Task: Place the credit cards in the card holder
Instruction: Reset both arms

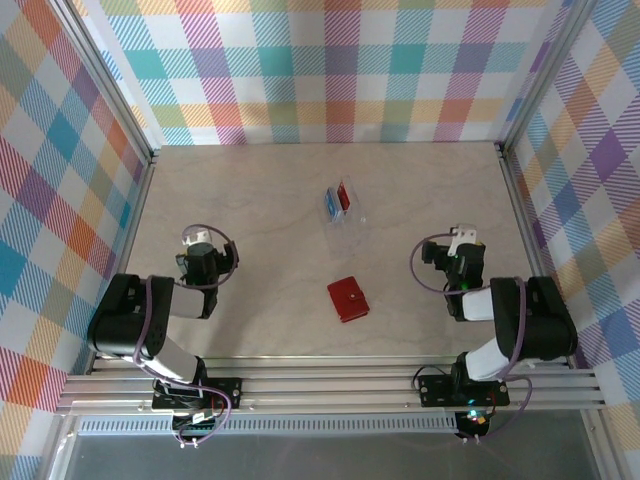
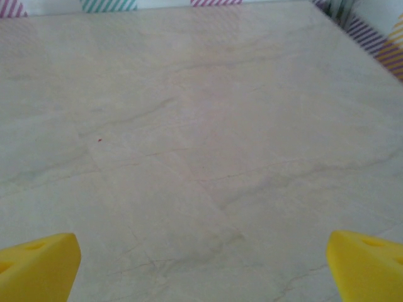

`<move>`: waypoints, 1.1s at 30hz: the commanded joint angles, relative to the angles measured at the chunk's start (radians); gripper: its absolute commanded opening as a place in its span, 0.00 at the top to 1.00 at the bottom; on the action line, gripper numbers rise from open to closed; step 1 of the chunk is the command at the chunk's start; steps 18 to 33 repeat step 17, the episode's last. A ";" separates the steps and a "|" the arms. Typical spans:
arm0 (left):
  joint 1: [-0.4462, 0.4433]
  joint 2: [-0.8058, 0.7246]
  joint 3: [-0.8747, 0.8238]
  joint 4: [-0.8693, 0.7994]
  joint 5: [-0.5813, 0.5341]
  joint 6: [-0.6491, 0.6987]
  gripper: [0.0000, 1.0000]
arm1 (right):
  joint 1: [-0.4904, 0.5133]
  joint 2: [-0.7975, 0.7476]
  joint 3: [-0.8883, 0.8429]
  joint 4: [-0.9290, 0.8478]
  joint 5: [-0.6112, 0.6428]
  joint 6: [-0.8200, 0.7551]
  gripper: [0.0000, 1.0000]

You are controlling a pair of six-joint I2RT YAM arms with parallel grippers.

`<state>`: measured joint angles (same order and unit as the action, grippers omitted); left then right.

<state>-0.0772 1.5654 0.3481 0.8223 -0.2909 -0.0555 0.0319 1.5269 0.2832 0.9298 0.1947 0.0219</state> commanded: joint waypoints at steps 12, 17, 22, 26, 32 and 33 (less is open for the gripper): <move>0.008 0.001 0.089 -0.045 0.213 0.089 0.00 | -0.002 0.006 0.108 -0.063 -0.096 0.003 0.00; 0.010 -0.003 0.077 -0.028 0.216 0.090 0.00 | -0.002 0.006 0.111 -0.071 -0.099 0.002 0.00; 0.010 -0.003 0.077 -0.028 0.216 0.090 0.00 | -0.002 0.006 0.111 -0.071 -0.099 0.002 0.00; 0.010 -0.003 0.077 -0.028 0.216 0.090 0.00 | -0.002 0.006 0.111 -0.071 -0.099 0.002 0.00; 0.010 -0.003 0.077 -0.028 0.216 0.090 0.00 | -0.002 0.006 0.111 -0.071 -0.099 0.002 0.00; 0.010 -0.003 0.077 -0.028 0.216 0.090 0.00 | -0.002 0.006 0.111 -0.071 -0.099 0.002 0.00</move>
